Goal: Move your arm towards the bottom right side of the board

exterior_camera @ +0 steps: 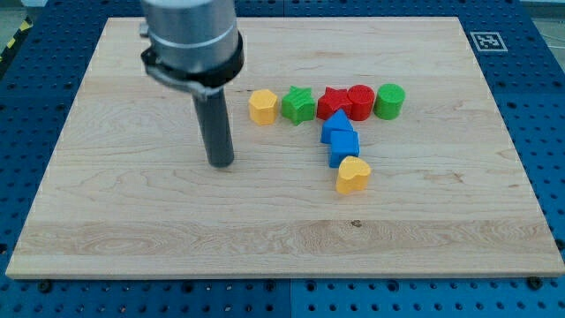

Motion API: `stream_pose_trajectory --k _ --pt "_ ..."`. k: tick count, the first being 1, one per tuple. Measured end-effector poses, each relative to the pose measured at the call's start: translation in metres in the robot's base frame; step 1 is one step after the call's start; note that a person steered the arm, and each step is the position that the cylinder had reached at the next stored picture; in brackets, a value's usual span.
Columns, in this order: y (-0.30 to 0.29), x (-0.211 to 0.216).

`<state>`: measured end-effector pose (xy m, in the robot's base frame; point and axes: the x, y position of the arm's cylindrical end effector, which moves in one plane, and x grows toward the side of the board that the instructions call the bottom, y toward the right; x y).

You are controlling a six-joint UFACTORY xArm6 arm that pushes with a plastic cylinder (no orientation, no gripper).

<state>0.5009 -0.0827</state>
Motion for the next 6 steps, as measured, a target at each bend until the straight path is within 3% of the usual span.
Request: stream_pose_trajectory --k 2,4,6 --pt "0.036 0.046" --pt "0.131 0.051" --pt "0.183 0.102"
